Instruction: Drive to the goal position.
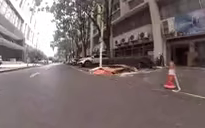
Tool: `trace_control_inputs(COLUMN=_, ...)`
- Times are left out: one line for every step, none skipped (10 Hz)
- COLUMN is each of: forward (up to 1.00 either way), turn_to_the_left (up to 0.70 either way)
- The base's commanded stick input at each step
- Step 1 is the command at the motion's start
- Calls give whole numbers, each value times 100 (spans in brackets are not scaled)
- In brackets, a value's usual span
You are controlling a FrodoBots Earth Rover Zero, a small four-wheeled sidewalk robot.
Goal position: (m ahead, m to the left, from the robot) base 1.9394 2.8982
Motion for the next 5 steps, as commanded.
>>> trace_control_inputs(forward=70, turn_to_the_left=-10)
trace_control_inputs(forward=70, turn_to_the_left=-11)
trace_control_inputs(forward=70, turn_to_the_left=-12)
trace_control_inputs(forward=70, turn_to_the_left=-13)
trace_control_inputs(forward=70, turn_to_the_left=-13)
